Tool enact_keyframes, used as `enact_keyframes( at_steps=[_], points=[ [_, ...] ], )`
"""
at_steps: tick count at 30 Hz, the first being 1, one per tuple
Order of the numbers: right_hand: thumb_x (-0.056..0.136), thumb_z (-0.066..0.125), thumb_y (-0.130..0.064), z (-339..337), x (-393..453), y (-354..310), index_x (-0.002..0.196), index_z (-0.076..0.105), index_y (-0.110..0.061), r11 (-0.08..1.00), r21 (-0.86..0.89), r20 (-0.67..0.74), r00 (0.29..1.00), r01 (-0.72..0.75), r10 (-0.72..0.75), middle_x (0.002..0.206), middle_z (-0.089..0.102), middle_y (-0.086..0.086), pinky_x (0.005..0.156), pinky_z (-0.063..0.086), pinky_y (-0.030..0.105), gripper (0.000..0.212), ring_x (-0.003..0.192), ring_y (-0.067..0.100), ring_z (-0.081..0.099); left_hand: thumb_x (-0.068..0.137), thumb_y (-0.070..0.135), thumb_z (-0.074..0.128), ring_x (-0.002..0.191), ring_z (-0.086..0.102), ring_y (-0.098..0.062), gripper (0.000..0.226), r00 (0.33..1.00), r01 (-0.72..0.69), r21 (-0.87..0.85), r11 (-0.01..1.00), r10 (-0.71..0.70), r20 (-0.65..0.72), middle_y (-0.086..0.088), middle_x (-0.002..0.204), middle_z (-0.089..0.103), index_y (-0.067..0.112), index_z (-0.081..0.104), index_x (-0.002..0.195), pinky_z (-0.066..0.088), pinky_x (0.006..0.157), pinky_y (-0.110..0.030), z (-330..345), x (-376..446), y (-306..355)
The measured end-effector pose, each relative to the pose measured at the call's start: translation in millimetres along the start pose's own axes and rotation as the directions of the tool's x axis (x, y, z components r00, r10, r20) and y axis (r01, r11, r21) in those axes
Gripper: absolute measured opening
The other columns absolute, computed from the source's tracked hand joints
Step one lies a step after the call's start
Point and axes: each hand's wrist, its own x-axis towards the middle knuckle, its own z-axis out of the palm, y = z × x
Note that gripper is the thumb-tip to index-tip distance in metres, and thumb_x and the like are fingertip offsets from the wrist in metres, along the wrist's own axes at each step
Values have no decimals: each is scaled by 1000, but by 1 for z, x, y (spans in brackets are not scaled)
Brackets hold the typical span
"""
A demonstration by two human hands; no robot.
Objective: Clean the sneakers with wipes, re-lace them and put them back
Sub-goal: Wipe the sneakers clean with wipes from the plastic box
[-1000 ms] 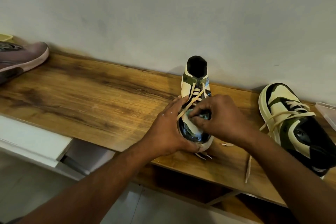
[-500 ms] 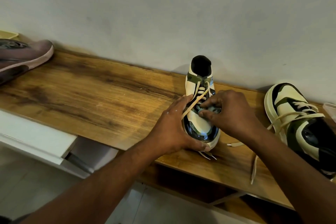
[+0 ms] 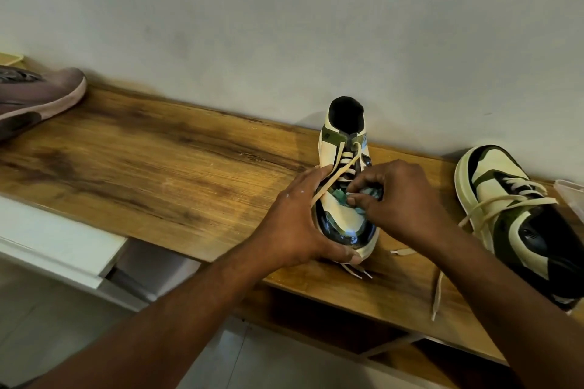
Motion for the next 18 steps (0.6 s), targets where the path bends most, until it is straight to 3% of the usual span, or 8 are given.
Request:
enact_keyframes(
  at_steps=[5,8,11,12,14,16,18],
  points=[
    [86,79,-8,23,-2,-18,95,82,-20,986,-68,-72,985,151,-156,92,71,-2,71,44,15,16,83,10,60,45,45,106,140,44,2,136,1000,-3,-16,1000,3,2,21,155,43,35,35,160,45,115,-29,0,-1,-2],
    [85,75,-5,18,-5,-28,99,82,-20,964,-66,121,961,258,-249,101,73,-2,79,50,22,22,94,14,64,46,42,106,144,39,1,137,1000,-9,-3,1000,9,26,19,160,39,34,33,161,42,118,-31,-3,0,-3],
    [87,79,-8,-5,-3,-22,93,79,-23,981,-63,325,933,184,-154,97,73,-9,80,58,32,16,90,7,64,44,47,105,146,39,-1,138,999,-10,10,1000,10,46,17,161,39,33,33,161,43,119,-35,-4,1,-5],
    [86,80,-9,-8,-2,-16,92,78,-23,985,-89,313,943,147,-112,96,71,-9,79,58,34,16,90,8,64,44,48,104,144,41,0,137,999,-8,7,1000,7,46,19,160,40,34,34,161,44,118,-34,-4,1,-5],
    [86,81,-9,-4,2,-6,93,77,-22,986,-139,144,987,93,-73,98,71,-4,78,57,37,15,91,14,63,43,49,105,141,42,3,136,999,-9,6,1000,9,43,23,158,40,37,35,160,43,116,-26,-4,1,-4],
    [86,79,-7,10,3,-3,92,77,-18,991,-117,-42,996,70,-75,97,71,0,75,52,32,13,87,16,62,44,46,105,136,42,9,133,999,-13,8,1000,13,44,27,154,40,40,36,158,40,112,-16,-5,2,-3],
    [85,79,-4,21,1,-9,90,77,-18,994,-39,-95,990,101,-104,94,72,-1,73,49,28,14,84,13,61,46,44,105,136,42,11,128,999,-13,10,1000,13,45,27,153,40,42,37,155,40,113,-17,-5,2,-3]
  ],
)
